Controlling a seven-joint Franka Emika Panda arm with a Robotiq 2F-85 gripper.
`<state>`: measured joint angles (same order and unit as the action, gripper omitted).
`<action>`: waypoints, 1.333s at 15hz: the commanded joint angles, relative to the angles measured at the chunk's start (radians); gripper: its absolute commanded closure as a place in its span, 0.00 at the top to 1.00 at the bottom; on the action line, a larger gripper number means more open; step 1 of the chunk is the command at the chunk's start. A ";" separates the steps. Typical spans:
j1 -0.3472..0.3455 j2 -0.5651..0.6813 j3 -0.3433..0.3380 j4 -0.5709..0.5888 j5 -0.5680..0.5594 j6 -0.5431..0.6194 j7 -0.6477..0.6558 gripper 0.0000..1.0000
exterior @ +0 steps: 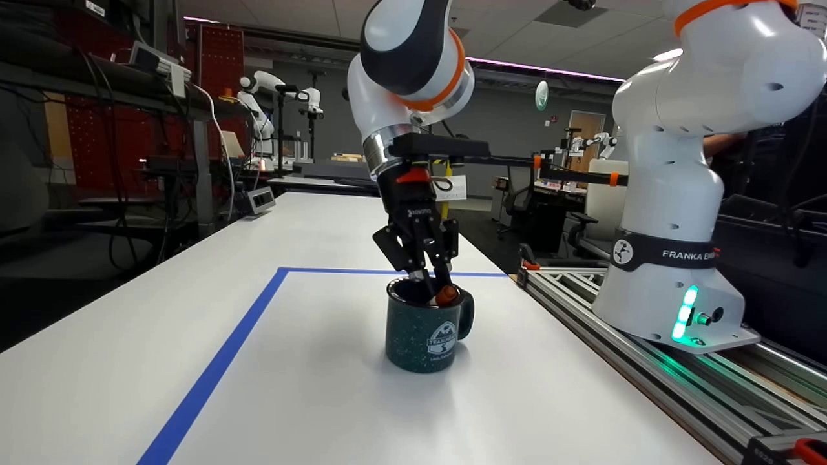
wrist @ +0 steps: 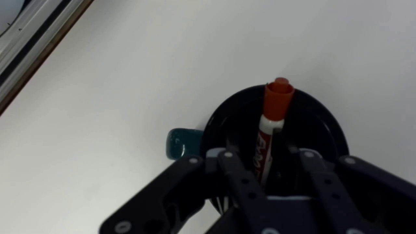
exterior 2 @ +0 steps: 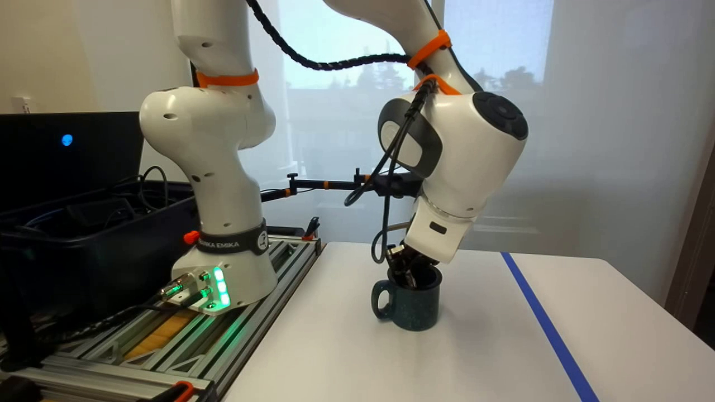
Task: Remove the marker from the mug
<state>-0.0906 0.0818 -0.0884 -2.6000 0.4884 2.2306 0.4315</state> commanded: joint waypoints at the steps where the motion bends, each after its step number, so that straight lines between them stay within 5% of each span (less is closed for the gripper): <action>1: 0.010 0.028 0.010 0.033 0.015 -0.030 0.012 0.36; 3: 0.012 0.038 0.015 0.042 0.016 -0.031 0.012 0.31; 8: 0.019 0.076 0.023 0.057 0.012 -0.042 0.017 0.37; 9: 0.021 0.083 0.024 0.061 0.012 -0.041 0.017 0.32; 10: 0.022 0.087 0.025 0.063 0.010 -0.043 0.017 0.12; 13: 0.025 0.058 0.020 0.061 -0.003 -0.061 0.042 0.00; 20: 0.023 -0.100 0.014 0.064 -0.042 -0.215 0.113 0.05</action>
<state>-0.0726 0.0864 -0.0662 -2.5261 0.4775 2.0899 0.4960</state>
